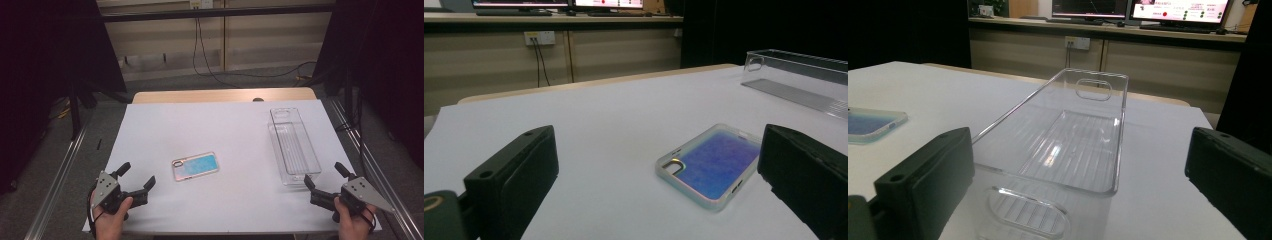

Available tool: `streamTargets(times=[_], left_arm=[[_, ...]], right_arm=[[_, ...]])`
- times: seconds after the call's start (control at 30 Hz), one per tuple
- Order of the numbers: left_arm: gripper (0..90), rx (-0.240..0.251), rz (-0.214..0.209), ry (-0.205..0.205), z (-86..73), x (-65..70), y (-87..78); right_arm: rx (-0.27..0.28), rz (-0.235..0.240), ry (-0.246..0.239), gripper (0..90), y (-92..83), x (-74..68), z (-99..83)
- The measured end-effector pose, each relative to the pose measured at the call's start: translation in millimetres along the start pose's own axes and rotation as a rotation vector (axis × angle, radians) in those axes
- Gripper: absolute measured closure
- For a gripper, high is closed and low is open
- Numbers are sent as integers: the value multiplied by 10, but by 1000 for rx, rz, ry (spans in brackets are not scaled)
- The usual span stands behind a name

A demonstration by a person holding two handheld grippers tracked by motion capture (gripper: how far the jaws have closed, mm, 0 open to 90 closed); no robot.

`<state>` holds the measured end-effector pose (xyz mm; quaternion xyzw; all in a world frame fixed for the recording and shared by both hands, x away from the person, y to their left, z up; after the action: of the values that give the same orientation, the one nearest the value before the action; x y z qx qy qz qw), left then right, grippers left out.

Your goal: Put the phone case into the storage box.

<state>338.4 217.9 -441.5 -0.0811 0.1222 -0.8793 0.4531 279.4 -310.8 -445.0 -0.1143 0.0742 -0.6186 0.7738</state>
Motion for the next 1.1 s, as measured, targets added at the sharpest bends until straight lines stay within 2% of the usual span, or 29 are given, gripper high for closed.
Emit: streamTargets(times=[0.07,0.27,0.33,0.63,0.77,0.87,1.1], left_arm=[[27,1,4,25,9,1,-11],[28,-11,1,-4,-8,16,-28],[30,-14,-1,4,-8,15,-35],[30,-20,-18,-8,-9,49,-8],[33,-57,-24,-17,-24,69,4],[35,-59,-34,-15,-20,96,13],[35,-82,-104,-8,-9,232,101]], right_arm=[[2,2,-5,0,2,-6,1],[0,8,-4,0,10,-21,2],[3,8,-2,0,8,-20,4],[1,5,-1,0,0,-12,-3],[1,4,-1,0,-4,-17,-4],[0,5,-1,0,-6,-20,-6],[-2,-2,1,0,-18,0,-15]])
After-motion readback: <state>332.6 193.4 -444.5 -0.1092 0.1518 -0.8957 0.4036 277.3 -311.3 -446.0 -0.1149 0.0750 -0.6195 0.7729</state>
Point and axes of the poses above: each handheld gripper's, and its own axes: y roughly forward along the jaws, z roughly out of its top, x roughly to its right, the point moved 6 cm from there along y, roughly forward along the jaws, and after that the axes turned 6 degrees about -x, right-handed, at the moved point
